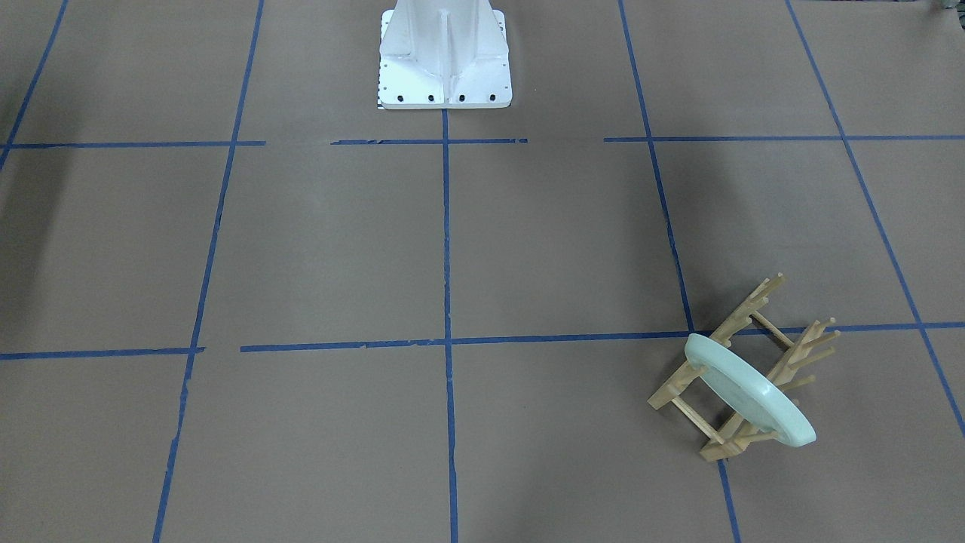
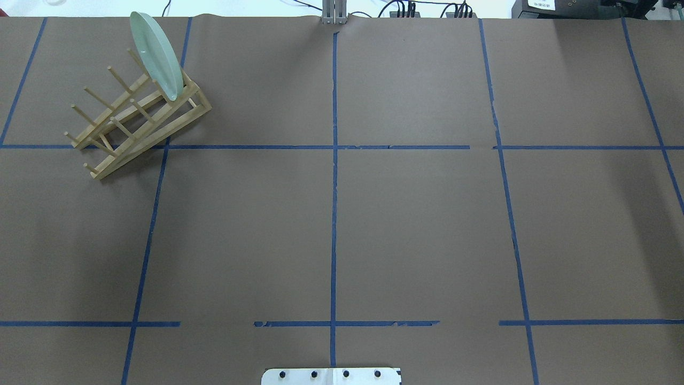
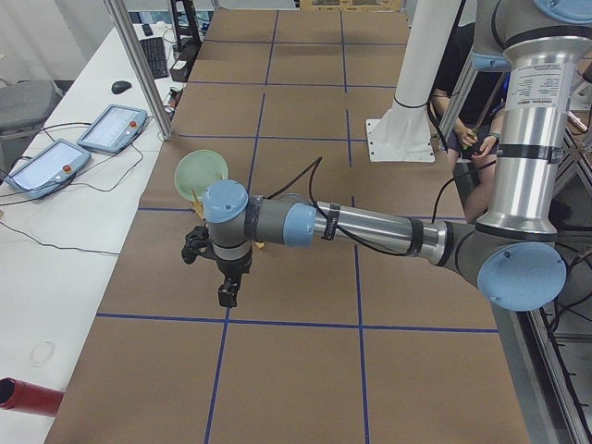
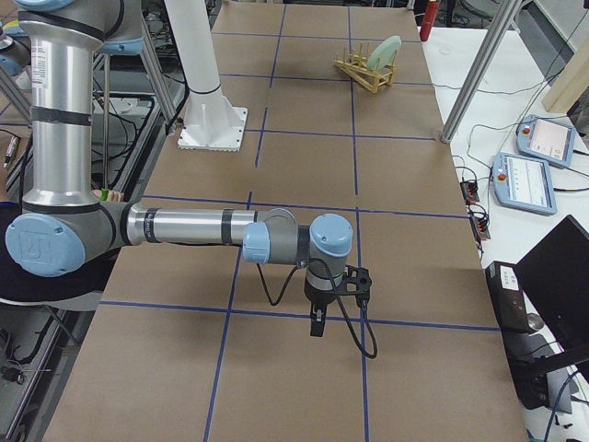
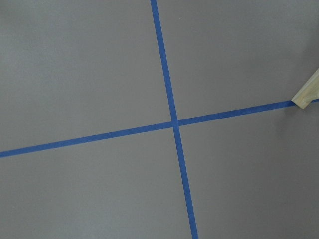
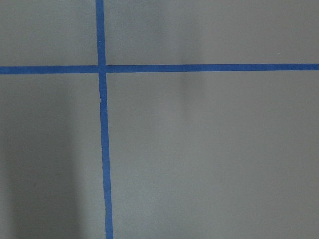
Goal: Place plate on table
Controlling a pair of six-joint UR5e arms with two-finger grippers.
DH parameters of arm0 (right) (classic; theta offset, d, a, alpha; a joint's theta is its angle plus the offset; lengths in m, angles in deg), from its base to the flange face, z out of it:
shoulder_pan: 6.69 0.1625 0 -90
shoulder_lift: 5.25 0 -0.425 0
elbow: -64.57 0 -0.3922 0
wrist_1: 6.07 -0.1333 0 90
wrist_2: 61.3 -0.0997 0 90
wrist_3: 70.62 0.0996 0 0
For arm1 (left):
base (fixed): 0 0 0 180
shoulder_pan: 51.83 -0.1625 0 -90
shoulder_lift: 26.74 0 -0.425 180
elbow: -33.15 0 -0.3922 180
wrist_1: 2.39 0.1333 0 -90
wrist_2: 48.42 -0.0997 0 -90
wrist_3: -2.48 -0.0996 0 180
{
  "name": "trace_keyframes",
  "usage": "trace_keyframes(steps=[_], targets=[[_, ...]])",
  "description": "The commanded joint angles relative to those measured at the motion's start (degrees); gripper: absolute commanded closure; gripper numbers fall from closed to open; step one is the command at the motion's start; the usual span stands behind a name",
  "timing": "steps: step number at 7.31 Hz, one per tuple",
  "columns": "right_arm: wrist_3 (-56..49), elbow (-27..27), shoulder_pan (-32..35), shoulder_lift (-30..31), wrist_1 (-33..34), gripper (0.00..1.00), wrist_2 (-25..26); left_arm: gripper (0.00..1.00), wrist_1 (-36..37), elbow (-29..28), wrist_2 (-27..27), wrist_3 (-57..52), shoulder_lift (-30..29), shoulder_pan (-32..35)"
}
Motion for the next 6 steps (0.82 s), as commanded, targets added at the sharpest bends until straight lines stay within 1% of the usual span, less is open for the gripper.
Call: trace_keyframes(steps=[1,2,3,4,5,6], targets=[[0.0,0.0,0.0,0.0,0.0,0.0,0.0,0.0,-0.2,-0.1,0.0,17.6,-8.1,-0.1],[0.1,0.0,0.0,0.0,0.0,0.0,0.0,0.0,-2.1,-2.1,0.2,32.2,-11.9,-0.4],[0.0,0.0,0.0,0.0,0.0,0.0,0.0,0.0,-11.0,-3.2,0.2,46.1,-12.9,-0.5],[0.0,0.0,0.0,0.0,0.0,0.0,0.0,0.0,-21.4,-5.2,0.5,57.4,-12.3,-0.5],[0.0,0.1,0.0,0.0,0.0,0.0,0.0,0.0,-32.6,-8.5,0.7,69.7,-12.4,-0.6],[0.1,0.0,0.0,0.0,0.0,0.0,0.0,0.0,-46.2,-12.6,0.6,82.4,-12.6,-1.2]])
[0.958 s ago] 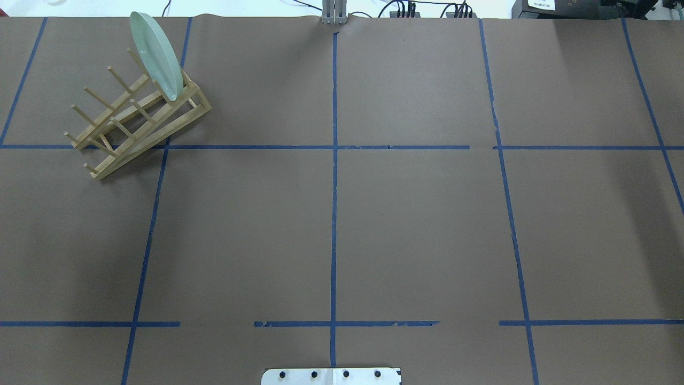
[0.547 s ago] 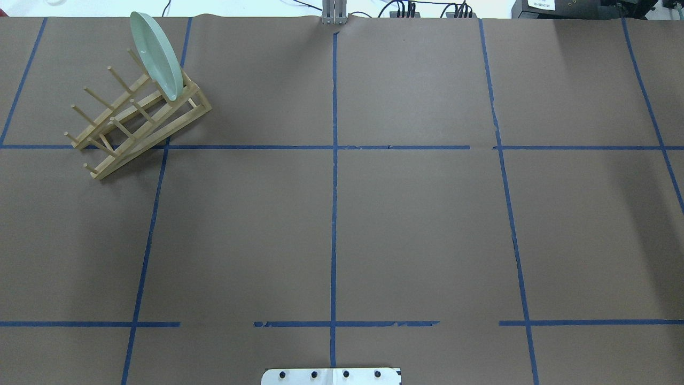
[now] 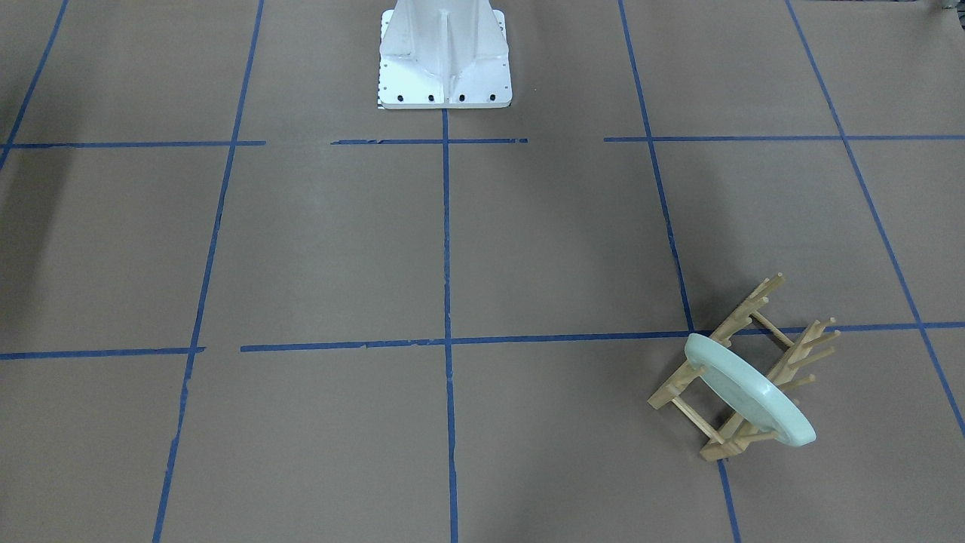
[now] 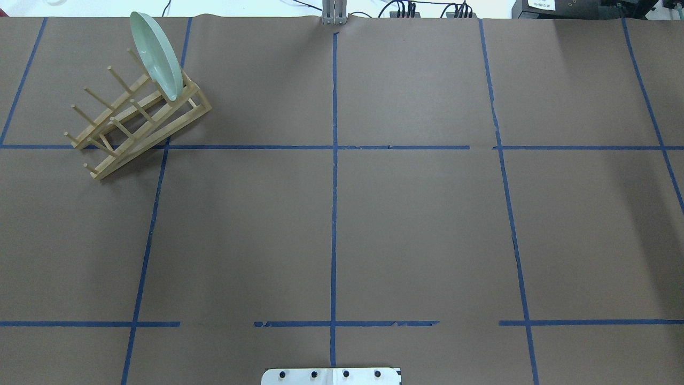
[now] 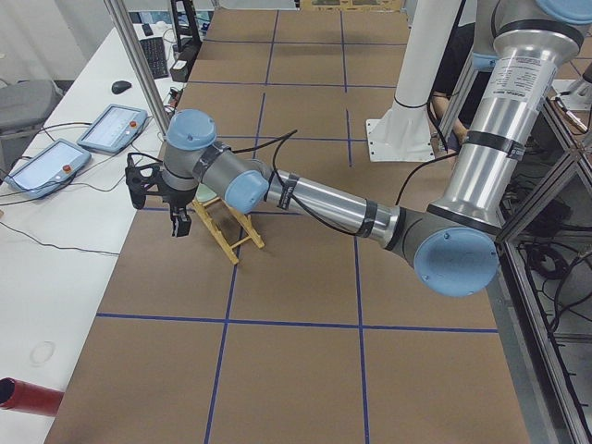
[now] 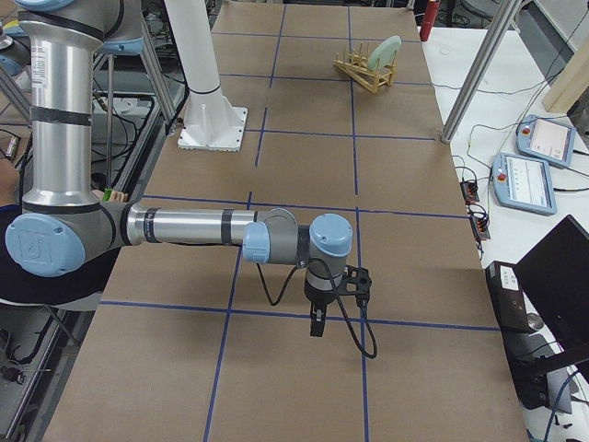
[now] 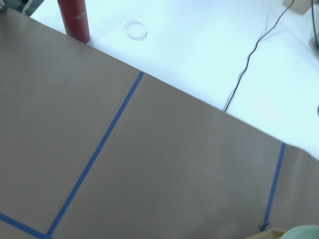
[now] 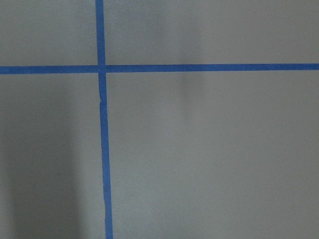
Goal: Place plate on table
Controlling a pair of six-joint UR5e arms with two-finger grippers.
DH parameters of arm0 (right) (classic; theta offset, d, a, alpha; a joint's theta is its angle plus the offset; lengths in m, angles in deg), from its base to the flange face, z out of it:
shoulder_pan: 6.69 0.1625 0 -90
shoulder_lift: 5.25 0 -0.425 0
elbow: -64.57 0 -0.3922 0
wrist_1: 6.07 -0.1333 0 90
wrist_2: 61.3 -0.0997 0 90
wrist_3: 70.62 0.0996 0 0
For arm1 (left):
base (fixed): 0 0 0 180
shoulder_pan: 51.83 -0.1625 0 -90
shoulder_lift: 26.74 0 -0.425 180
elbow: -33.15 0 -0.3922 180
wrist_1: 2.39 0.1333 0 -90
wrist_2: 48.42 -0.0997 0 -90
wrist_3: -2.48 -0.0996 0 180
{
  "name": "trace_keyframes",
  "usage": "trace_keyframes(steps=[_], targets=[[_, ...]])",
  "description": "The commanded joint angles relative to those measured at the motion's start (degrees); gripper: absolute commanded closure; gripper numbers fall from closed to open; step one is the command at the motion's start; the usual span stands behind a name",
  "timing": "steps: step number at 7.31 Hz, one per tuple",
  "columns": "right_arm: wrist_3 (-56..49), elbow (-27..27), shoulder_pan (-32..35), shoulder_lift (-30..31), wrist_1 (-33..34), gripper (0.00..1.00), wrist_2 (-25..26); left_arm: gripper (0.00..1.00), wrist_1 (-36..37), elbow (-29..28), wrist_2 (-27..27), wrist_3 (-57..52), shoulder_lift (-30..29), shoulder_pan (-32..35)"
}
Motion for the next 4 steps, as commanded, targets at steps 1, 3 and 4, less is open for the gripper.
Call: trace_keyframes(steps=[1,3,4], targets=[[0.1,0.0,0.0,0.0,0.0,0.0,0.0,0.0,-28.6,-9.0,0.1,23.6,-0.2,-1.7],[0.0,0.0,0.0,0.0,0.0,0.0,0.0,0.0,-33.9,-10.4,-0.1,31.3,-3.5,-7.3],[0.1,0.0,0.0,0.0,0.0,0.0,-0.1,0.0,-33.9,-11.0,-0.8,34.0,-6.2,-10.4]])
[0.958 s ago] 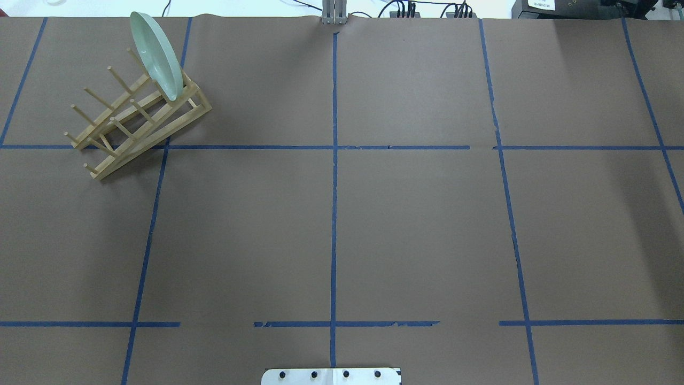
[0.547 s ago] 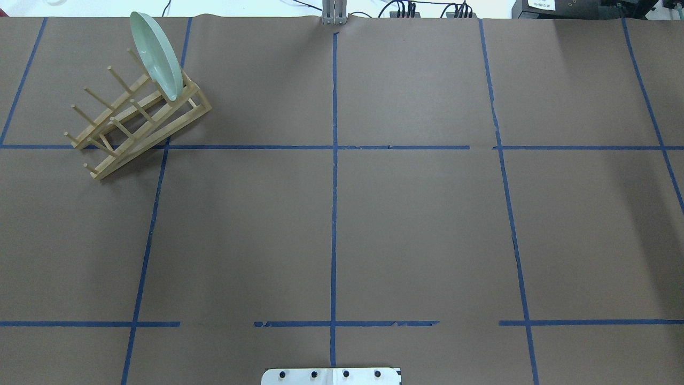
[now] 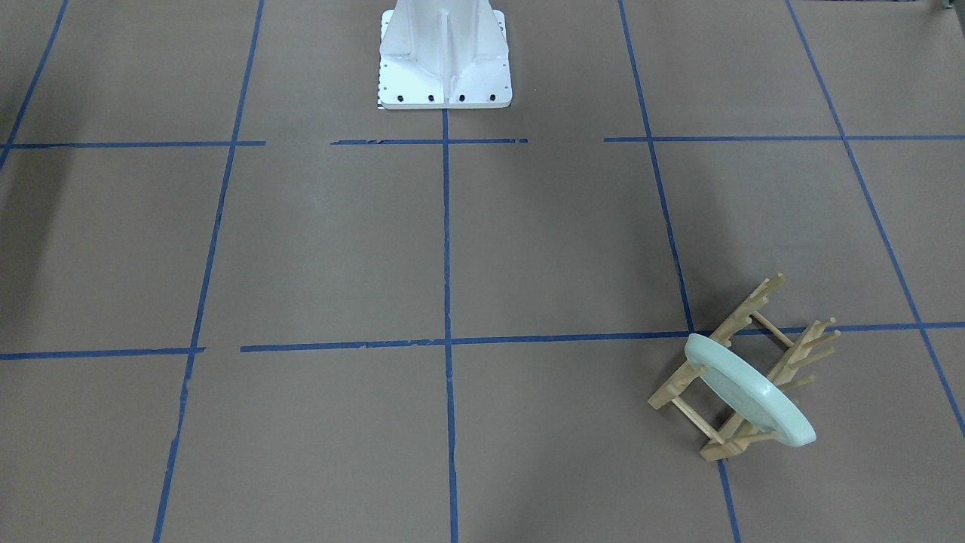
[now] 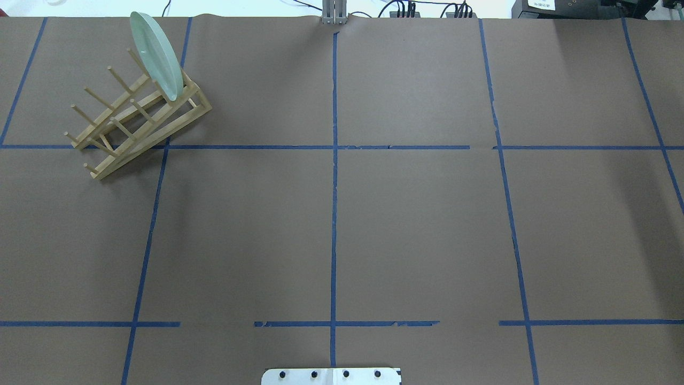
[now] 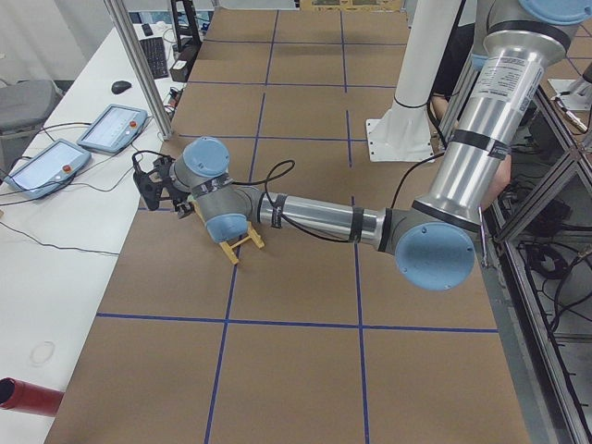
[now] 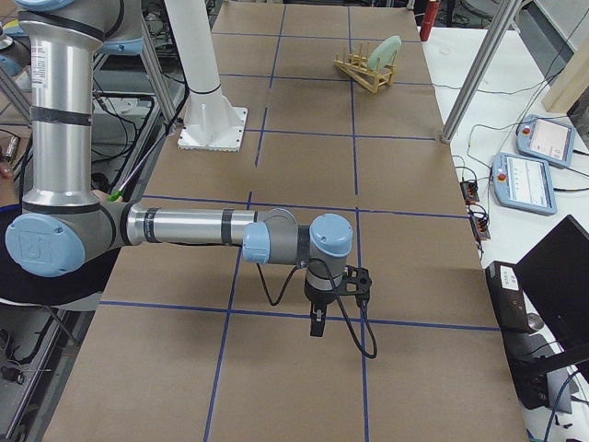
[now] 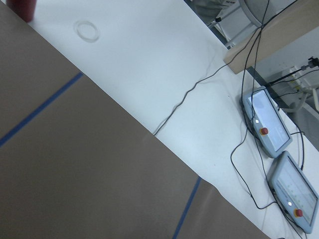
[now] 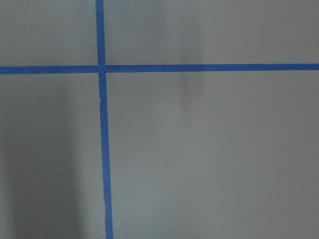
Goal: Place plate on table
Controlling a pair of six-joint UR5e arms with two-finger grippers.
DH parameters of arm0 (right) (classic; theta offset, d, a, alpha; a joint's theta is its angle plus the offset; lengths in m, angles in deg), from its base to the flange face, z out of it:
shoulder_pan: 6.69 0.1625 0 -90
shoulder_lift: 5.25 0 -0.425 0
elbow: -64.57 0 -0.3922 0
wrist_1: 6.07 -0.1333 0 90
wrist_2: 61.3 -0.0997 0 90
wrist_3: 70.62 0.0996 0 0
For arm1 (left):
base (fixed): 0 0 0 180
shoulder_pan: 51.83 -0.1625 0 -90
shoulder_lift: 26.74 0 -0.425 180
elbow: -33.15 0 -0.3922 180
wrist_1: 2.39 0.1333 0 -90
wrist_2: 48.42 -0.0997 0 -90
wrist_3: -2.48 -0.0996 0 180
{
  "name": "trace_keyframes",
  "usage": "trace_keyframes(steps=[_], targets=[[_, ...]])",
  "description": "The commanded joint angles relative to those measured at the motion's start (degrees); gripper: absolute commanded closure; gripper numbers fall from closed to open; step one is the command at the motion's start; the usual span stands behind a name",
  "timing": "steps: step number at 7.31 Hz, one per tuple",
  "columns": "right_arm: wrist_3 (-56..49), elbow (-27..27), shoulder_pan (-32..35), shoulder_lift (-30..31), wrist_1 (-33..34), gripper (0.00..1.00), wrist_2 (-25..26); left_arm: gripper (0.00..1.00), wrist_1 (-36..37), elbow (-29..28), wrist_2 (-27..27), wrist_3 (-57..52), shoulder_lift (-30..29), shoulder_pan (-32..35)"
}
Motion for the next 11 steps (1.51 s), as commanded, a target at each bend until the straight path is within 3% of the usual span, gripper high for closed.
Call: trace_keyframes(steps=[1,2,7,11], targets=[[0.0,0.0,0.0,0.0,0.0,0.0,0.0,0.0,-1.4,-2.0,-2.9,4.3,-5.7,-5.7],[0.1,0.0,-0.1,0.0,0.0,0.0,0.0,0.0,-1.4,-3.0,-5.3,4.3,-6.8,-8.3],[0.1,0.0,0.0,0.0,0.0,0.0,0.0,0.01,-1.1,-3.9,-7.2,4.1,-11.4,-16.6],[0.0,0.0,0.0,0.0,0.0,0.0,0.0,0.29,-1.4,-3.9,-7.3,3.6,-12.0,-17.8]])
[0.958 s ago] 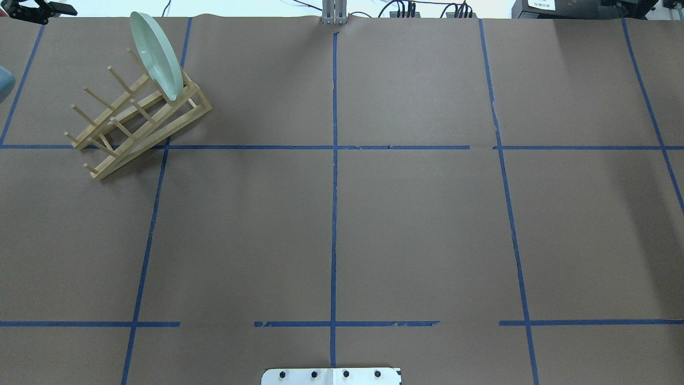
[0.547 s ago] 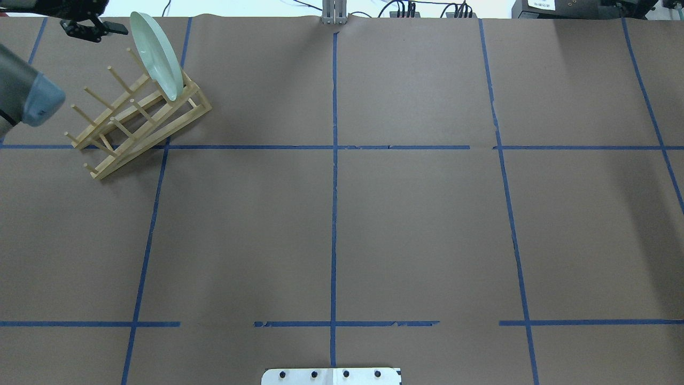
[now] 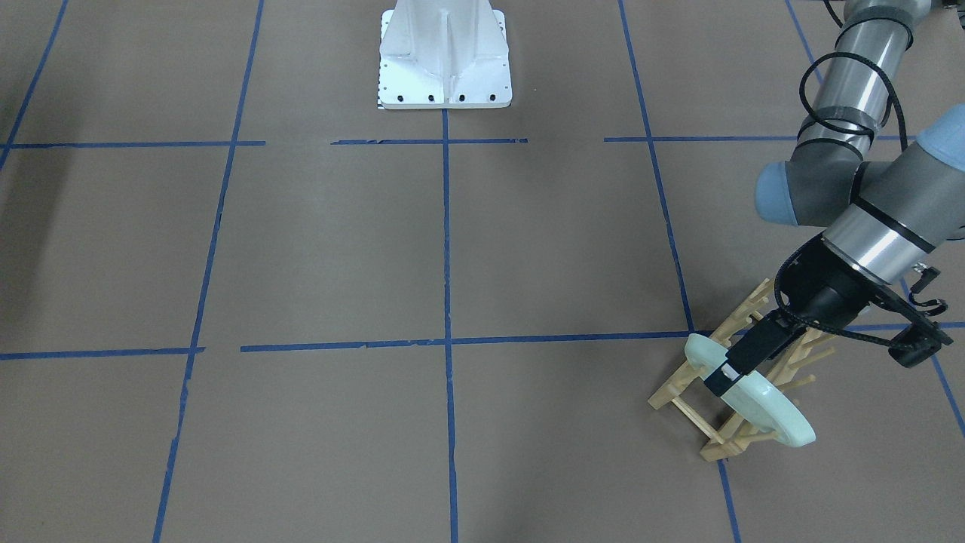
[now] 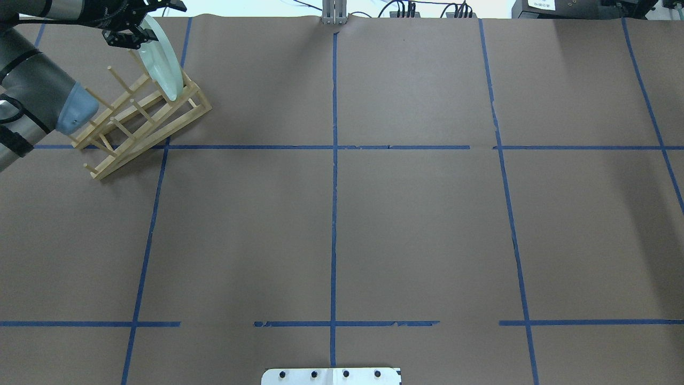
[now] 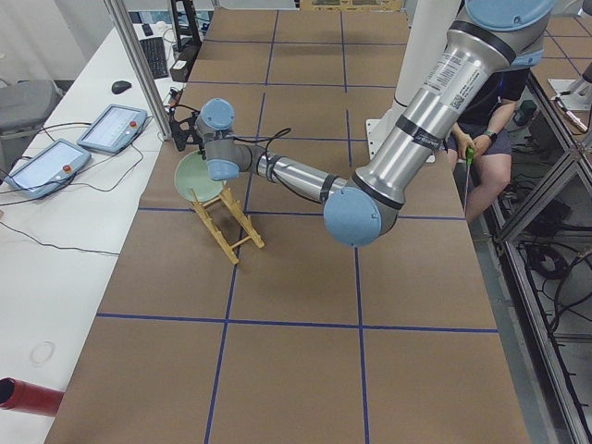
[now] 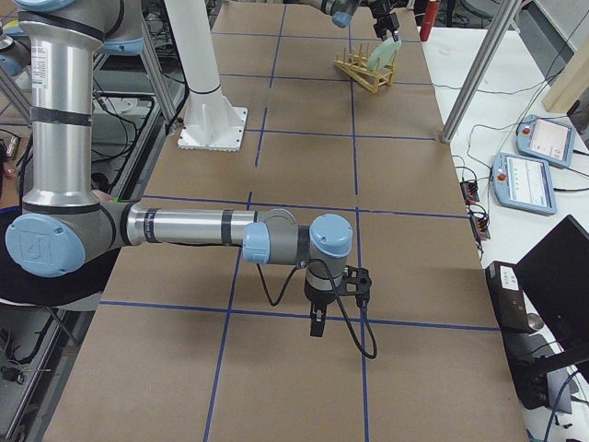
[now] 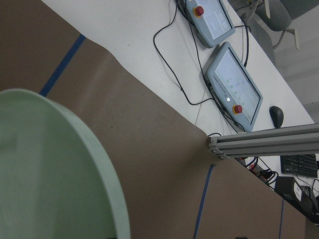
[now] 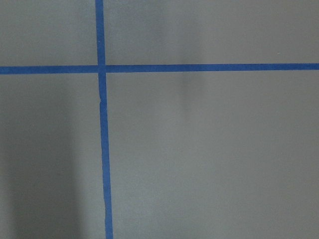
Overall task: Place plate on table
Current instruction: 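Reach the left gripper to the pale green plate's top rim and grasp it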
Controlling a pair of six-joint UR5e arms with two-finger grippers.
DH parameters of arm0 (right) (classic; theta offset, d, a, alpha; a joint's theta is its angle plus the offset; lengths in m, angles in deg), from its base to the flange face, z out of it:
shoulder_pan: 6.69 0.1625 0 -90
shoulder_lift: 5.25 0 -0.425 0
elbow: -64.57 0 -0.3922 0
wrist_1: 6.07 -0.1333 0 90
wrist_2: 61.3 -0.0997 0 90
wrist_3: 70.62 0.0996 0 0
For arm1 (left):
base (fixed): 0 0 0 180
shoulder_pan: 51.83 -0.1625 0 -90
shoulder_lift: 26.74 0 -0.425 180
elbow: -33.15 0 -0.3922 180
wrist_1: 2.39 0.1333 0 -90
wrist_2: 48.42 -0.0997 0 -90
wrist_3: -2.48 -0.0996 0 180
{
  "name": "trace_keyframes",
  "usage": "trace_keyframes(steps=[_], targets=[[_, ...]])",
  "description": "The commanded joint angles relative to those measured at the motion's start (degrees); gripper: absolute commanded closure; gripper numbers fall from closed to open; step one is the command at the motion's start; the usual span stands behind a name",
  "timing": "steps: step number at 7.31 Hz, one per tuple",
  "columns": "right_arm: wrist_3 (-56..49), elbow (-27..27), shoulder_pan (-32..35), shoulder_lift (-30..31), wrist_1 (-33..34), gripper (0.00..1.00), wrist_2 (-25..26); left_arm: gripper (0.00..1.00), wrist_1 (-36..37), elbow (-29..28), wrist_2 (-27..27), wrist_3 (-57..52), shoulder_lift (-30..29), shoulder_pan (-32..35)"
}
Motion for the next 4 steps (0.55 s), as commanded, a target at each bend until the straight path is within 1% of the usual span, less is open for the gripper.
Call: trace_keyframes(steps=[1,2,4], targets=[[0.0,0.0,-0.1,0.0,0.0,0.0,0.0,0.32,-0.1,-0.1,0.0,-0.5,0.3,0.0],[-0.1,0.0,0.0,0.0,0.0,0.0,0.0,0.33,-0.1,-0.1,0.1,-0.7,0.4,0.0],[-0.1,0.0,0.0,0.0,0.0,0.0,0.0,0.45,-0.1,0.0,0.0,-1.8,0.6,0.3]])
